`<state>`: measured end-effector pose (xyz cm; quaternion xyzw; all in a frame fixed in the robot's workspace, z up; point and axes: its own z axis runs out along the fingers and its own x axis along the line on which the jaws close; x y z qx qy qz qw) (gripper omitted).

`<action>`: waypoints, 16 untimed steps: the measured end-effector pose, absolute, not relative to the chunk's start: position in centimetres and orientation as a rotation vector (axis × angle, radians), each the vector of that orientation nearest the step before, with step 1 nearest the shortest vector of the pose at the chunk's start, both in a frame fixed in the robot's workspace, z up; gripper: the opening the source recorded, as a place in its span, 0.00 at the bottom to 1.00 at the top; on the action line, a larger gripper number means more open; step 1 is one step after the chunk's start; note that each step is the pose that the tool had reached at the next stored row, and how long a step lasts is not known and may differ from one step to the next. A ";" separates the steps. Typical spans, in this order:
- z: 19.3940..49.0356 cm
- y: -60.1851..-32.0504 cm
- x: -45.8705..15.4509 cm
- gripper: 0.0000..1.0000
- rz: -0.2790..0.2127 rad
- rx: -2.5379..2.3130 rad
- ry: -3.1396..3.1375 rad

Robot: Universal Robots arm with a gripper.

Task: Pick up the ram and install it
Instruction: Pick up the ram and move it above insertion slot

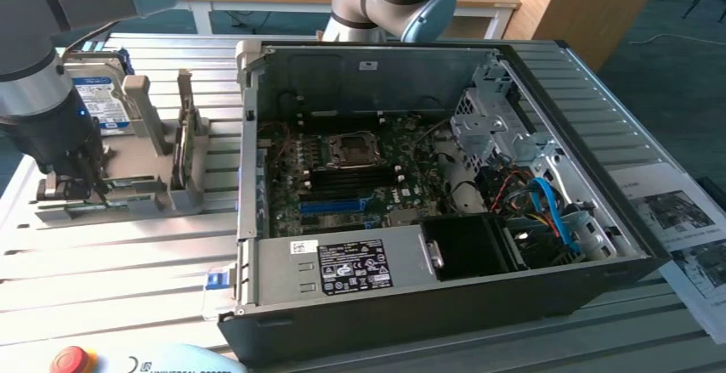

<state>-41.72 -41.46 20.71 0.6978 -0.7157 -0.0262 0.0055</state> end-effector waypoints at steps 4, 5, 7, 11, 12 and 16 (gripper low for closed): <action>20.7 -41.5 -41.5 0.21 -0.083 2.184 -2.240; 20.7 -41.5 -41.5 0.21 -0.083 2.184 -2.240; 20.7 -41.5 -41.5 0.21 -0.083 2.184 -2.240; 20.7 -41.7 -41.5 0.21 -0.083 2.184 -2.240; 20.7 -41.7 -41.5 0.21 -0.083 2.184 -2.240; 20.7 -41.7 -41.3 0.21 -0.083 2.184 -2.240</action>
